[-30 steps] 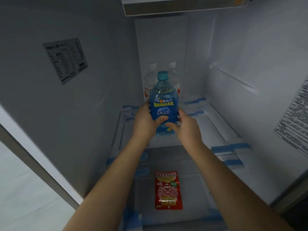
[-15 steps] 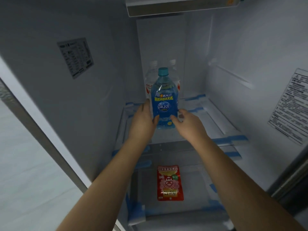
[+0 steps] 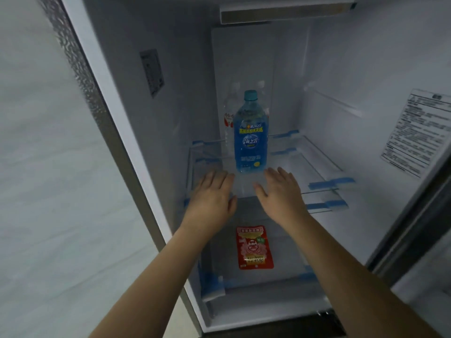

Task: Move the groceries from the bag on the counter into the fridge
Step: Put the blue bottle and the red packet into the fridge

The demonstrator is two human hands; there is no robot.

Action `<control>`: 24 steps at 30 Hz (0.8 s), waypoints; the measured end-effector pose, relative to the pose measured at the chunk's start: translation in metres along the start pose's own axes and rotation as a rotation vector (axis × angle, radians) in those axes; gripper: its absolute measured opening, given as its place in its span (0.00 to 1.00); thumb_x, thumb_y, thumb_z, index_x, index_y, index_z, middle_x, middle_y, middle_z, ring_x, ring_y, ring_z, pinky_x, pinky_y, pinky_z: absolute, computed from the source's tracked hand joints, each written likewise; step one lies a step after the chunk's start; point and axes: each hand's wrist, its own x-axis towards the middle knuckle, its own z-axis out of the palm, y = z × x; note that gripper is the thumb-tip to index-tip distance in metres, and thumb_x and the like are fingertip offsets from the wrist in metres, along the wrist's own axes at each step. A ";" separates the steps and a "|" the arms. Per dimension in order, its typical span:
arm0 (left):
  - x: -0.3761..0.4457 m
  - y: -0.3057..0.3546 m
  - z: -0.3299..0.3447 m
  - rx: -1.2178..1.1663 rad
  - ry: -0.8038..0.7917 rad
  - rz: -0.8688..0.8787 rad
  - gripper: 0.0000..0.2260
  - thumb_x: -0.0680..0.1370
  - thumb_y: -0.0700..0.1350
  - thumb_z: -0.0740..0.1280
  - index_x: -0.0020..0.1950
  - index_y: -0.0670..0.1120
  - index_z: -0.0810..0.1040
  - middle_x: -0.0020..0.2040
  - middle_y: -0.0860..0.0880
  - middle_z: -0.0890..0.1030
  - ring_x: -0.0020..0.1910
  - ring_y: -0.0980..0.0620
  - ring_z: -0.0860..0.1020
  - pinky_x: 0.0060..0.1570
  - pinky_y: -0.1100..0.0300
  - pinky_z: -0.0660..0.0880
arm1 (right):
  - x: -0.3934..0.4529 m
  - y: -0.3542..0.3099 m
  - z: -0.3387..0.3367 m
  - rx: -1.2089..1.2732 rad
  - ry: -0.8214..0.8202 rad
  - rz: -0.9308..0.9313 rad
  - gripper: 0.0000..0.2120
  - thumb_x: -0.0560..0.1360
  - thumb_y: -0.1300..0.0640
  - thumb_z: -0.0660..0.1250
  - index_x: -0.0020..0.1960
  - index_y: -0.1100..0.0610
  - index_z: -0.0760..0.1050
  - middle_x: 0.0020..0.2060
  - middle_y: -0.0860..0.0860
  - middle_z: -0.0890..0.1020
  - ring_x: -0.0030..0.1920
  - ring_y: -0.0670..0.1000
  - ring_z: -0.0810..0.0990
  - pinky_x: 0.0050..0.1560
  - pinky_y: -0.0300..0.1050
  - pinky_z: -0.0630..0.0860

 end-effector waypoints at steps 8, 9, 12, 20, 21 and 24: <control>-0.048 0.012 -0.008 -0.013 -0.043 0.009 0.25 0.78 0.55 0.53 0.71 0.44 0.69 0.72 0.41 0.69 0.73 0.37 0.63 0.71 0.42 0.55 | -0.091 -0.012 -0.007 -0.160 -0.009 0.074 0.37 0.76 0.36 0.39 0.78 0.56 0.51 0.78 0.55 0.55 0.77 0.58 0.50 0.76 0.56 0.51; -0.054 0.016 -0.006 -0.011 -0.044 0.036 0.25 0.79 0.56 0.53 0.73 0.45 0.68 0.73 0.41 0.68 0.74 0.37 0.62 0.71 0.44 0.52 | -0.102 -0.009 -0.007 -0.188 -0.024 0.085 0.38 0.75 0.36 0.37 0.78 0.56 0.50 0.78 0.55 0.55 0.77 0.58 0.50 0.76 0.56 0.50; -0.065 0.036 0.004 -0.049 -0.085 0.120 0.26 0.80 0.56 0.55 0.76 0.47 0.62 0.77 0.44 0.61 0.77 0.40 0.54 0.74 0.45 0.45 | -0.132 0.001 -0.011 -0.289 -0.021 0.163 0.36 0.76 0.38 0.40 0.78 0.56 0.53 0.77 0.55 0.56 0.77 0.58 0.51 0.75 0.55 0.49; -0.086 0.121 0.026 -0.204 -0.100 0.255 0.29 0.79 0.59 0.52 0.76 0.46 0.60 0.76 0.41 0.64 0.77 0.40 0.54 0.75 0.44 0.41 | -0.212 0.042 -0.027 -0.436 -0.029 0.347 0.31 0.80 0.40 0.47 0.77 0.57 0.57 0.76 0.56 0.61 0.77 0.57 0.54 0.75 0.53 0.45; -0.088 0.131 0.029 -0.220 -0.112 0.285 0.29 0.79 0.59 0.51 0.77 0.46 0.58 0.76 0.41 0.63 0.77 0.40 0.55 0.74 0.44 0.43 | -0.221 0.047 -0.029 -0.439 -0.044 0.378 0.31 0.80 0.41 0.45 0.77 0.57 0.56 0.76 0.56 0.60 0.77 0.56 0.54 0.75 0.51 0.43; -0.093 0.162 0.037 -0.264 -0.176 0.366 0.29 0.79 0.59 0.52 0.77 0.47 0.56 0.77 0.42 0.61 0.77 0.40 0.56 0.73 0.43 0.45 | -0.249 0.060 -0.035 -0.439 -0.035 0.473 0.34 0.80 0.40 0.40 0.74 0.61 0.63 0.73 0.58 0.67 0.74 0.58 0.62 0.74 0.54 0.52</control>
